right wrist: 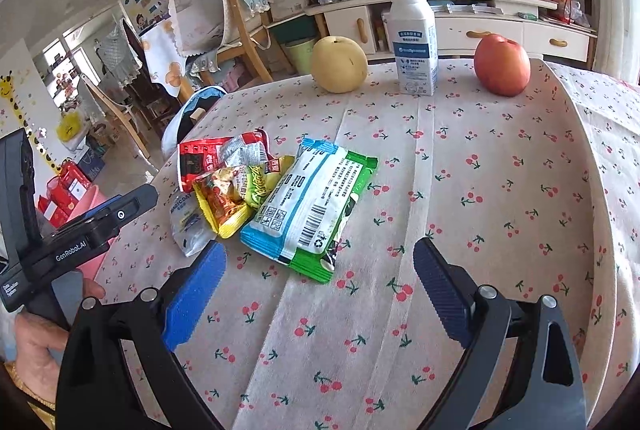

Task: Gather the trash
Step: 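Grasp the red chip bag with the left gripper while the right grasps the blue-green wrapper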

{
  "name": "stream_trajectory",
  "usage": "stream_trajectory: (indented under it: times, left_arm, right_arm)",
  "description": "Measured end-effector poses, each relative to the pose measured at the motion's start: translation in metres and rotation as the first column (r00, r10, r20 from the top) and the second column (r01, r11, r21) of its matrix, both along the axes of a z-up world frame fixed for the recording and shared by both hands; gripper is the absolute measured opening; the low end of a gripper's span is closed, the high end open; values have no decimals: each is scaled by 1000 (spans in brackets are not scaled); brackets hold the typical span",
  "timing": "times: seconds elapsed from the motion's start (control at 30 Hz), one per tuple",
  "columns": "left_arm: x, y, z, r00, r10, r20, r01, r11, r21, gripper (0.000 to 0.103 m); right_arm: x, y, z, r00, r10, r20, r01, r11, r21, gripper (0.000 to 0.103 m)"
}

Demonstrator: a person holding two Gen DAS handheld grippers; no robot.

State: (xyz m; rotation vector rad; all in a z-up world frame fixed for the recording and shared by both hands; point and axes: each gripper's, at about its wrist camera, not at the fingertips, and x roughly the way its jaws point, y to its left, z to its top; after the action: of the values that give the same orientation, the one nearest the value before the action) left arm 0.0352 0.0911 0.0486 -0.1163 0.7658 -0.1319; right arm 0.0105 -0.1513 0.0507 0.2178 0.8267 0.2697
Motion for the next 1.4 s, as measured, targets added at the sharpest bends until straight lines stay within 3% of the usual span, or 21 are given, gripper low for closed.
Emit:
stream_trajectory:
  times: [0.23,0.4,0.5,0.77,0.87,0.97,1.03,1.07,1.1,1.2,1.4]
  left_arm:
    - [24,0,-3,1000,-3,-8,2,995,-104,96]
    - [44,3,-8,999,-21,-46,11,977,-213,95]
    - [58,2,-16,998,-14,-69,-2,974,-228,93]
    - [89,0,-38,988,-29,-151,-18,953,-302,77]
    - [91,-8,-38,988,-45,-146,2,959,-284,74]
    - [90,-18,-40,987,-71,-147,30,964,-265,61]
    - [89,-24,-42,985,-87,-149,48,968,-246,45]
    - [88,-26,-42,985,-88,-146,51,969,-243,43]
    - [87,-26,-43,985,-89,-147,51,969,-243,38]
    - [83,-28,-43,984,-103,-143,64,966,-252,34]
    - [72,-35,-42,981,-131,-145,92,964,-250,31]
  right_arm:
    - [24,1,-10,999,33,-7,-33,999,-11,94]
    - [40,9,-17,997,71,-17,-71,997,-18,94]
    - [47,14,-19,996,91,-20,-92,996,-20,94]
    - [59,16,-31,993,103,-53,-102,995,6,94]
    - [61,17,-31,993,105,-53,-105,994,4,94]
    - [63,21,-31,993,104,-54,-104,995,-2,94]
    - [65,22,-31,993,105,-55,-106,994,-8,94]
    - [65,23,-31,993,107,-55,-107,994,-11,94]
    - [64,23,-31,993,105,-54,-106,994,-19,93]
    - [65,24,-30,994,99,-51,-102,993,-63,73]
    - [63,16,-29,994,92,-55,-97,988,-116,54]
